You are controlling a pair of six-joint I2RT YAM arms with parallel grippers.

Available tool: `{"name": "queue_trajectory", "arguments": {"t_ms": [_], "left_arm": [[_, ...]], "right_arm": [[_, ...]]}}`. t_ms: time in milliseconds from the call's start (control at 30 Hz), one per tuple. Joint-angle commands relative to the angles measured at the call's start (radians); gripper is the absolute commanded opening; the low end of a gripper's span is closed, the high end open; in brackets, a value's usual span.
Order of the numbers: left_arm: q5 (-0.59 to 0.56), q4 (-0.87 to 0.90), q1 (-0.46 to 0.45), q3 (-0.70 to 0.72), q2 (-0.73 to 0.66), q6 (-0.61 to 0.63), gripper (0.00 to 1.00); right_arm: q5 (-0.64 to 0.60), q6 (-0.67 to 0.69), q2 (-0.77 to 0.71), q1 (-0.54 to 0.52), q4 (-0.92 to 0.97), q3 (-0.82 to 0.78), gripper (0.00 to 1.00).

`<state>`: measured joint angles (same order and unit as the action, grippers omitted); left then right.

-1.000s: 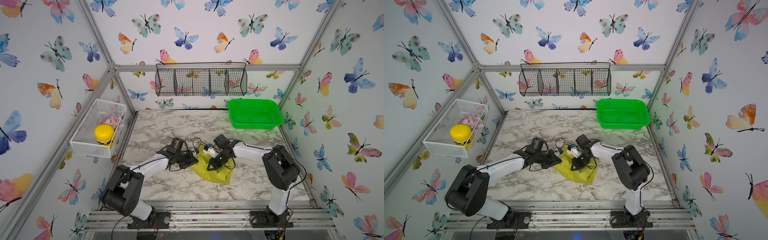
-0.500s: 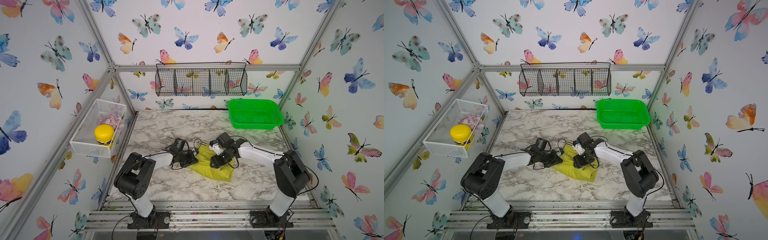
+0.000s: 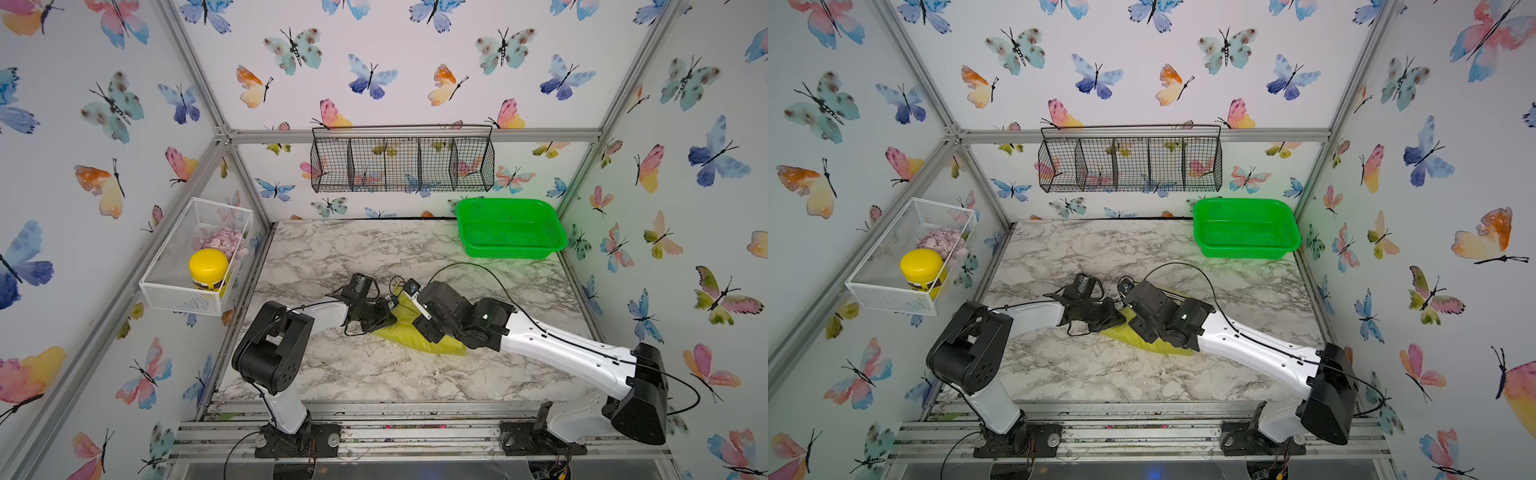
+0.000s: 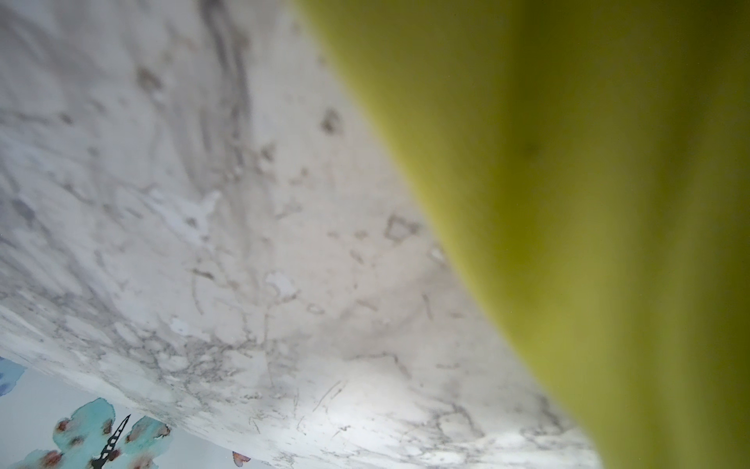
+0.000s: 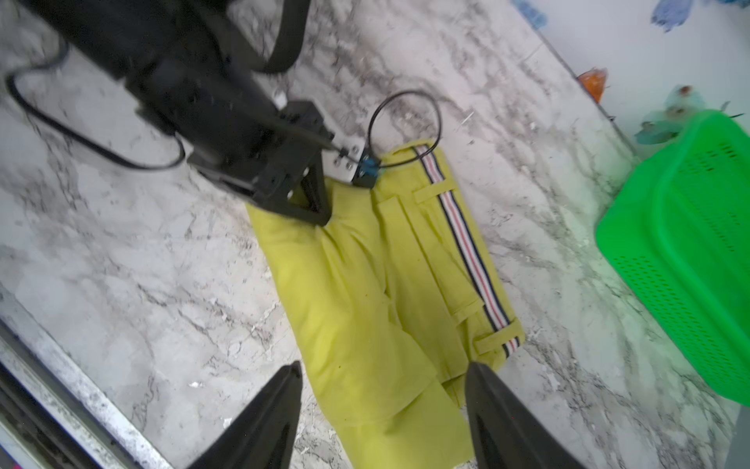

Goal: Roll up the long pants
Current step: Roll the long pant at the center of the board.

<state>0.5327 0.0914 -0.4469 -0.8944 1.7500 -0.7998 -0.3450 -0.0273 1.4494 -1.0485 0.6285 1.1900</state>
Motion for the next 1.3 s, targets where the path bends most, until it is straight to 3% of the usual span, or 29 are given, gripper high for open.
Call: {"name": "queue_trajectory", "arguments": {"t_ms": [0,467,533,567,700,767,800,833,867,967,1100,1267], "left_arm": [[-0.216,0.232,0.019,0.062,0.104,0.030,0.00],[-0.191,0.227,0.021,0.045,0.132,0.017,0.00],[-0.186,0.227,0.022,0.043,0.134,0.017,0.00],[-0.180,0.228,0.022,0.042,0.134,0.020,0.00],[-0.174,0.230,0.024,0.043,0.129,0.029,0.00],[-0.170,0.232,0.029,0.048,0.126,0.034,0.00],[-0.166,0.232,0.033,0.051,0.123,0.035,0.00],[-0.162,0.232,0.034,0.053,0.119,0.036,0.00],[-0.160,0.232,0.037,0.056,0.113,0.039,0.00],[-0.158,0.232,0.043,0.065,0.096,0.044,0.00],[-0.107,0.234,0.067,0.065,0.071,0.051,0.00],[-0.059,0.264,0.125,-0.044,-0.013,0.040,0.00]], "right_arm": [[0.067,0.072,0.019,0.001,-0.022,-0.063,0.70],[0.050,0.150,0.191,-0.070,-0.245,-0.162,0.72],[0.043,0.167,0.218,-0.070,-0.286,-0.181,0.75],[0.029,0.166,0.236,-0.070,-0.300,-0.185,0.97],[0.016,0.170,0.312,-0.070,-0.362,-0.186,1.00],[0.017,0.165,0.347,-0.070,-0.384,-0.181,0.92],[0.021,0.157,0.369,-0.070,-0.373,-0.169,0.80],[0.022,0.150,0.387,-0.069,-0.360,-0.161,0.56],[0.012,0.138,0.397,-0.070,-0.350,-0.159,0.39],[-0.003,0.123,0.387,-0.070,-0.337,-0.189,0.07],[0.066,0.119,0.331,-0.070,-0.262,-0.186,0.04],[0.377,0.126,0.303,-0.070,-0.090,-0.080,0.04]]}}
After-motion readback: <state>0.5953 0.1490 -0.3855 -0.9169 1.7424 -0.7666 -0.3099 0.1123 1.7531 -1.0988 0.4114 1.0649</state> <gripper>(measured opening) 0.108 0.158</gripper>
